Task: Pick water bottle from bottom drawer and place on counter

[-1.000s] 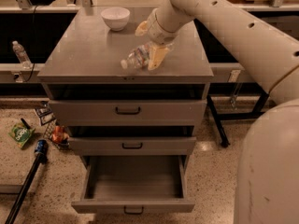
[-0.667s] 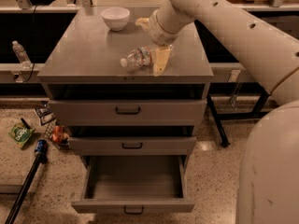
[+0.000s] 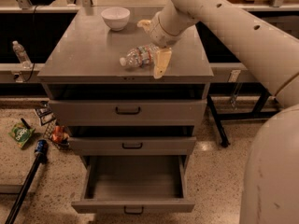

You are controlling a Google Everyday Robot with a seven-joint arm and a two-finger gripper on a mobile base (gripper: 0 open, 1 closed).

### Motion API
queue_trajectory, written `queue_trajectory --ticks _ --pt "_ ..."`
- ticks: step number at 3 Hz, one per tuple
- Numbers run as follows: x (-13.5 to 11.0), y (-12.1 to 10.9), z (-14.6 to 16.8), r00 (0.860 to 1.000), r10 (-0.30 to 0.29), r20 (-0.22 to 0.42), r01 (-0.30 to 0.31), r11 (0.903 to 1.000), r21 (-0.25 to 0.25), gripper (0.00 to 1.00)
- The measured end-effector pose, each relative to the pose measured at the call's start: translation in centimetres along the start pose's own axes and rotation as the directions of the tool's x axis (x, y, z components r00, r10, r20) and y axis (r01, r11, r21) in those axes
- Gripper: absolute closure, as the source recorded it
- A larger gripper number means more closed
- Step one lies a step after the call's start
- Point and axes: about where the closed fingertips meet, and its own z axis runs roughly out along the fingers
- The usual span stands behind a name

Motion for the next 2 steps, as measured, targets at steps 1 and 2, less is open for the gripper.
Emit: queue_trajectory --ticks 1,2 --pt "0.12 0.53 -0.21 0.999 0.036 0.020 -0.036 0.9993 0.003 0.00" --pt "0.18 0.74 -0.31 0.998 0.053 0.030 -0.053 0.9986 0.005 0.00"
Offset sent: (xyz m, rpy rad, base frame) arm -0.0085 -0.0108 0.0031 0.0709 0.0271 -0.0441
